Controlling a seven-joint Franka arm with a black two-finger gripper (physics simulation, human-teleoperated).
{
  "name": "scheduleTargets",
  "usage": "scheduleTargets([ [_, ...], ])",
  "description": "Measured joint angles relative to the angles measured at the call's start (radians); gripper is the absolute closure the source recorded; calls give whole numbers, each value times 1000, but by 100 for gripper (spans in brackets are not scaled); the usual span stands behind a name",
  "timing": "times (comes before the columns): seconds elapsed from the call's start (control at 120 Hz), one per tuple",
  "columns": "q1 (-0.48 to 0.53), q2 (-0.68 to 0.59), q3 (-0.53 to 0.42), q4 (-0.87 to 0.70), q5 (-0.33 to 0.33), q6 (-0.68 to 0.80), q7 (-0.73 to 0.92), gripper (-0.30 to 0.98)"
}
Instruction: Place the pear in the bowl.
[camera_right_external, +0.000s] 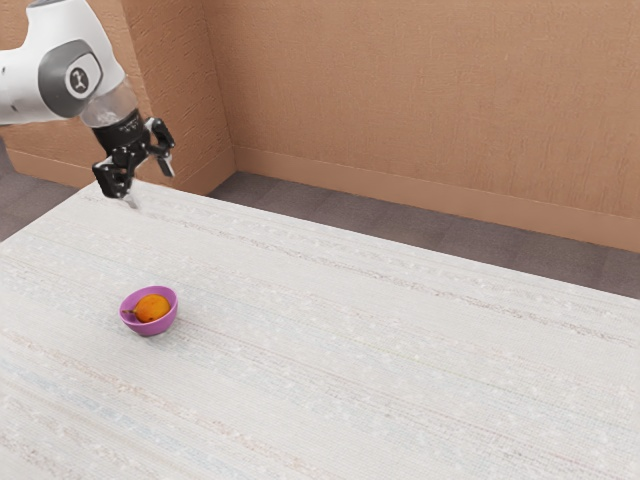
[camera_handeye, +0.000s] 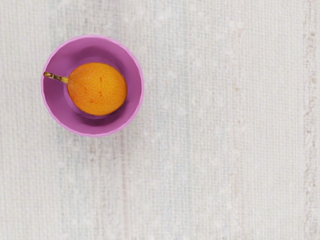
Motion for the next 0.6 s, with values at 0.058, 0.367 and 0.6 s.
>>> scheduleTargets([
  [0.058,7,0,-7,22,-9,-41,141,2],
  [0.367,-17,36,-21,148,-16,-180,700,2],
  [0.6,-85,45,-21,163,-15,-214,969,2],
])
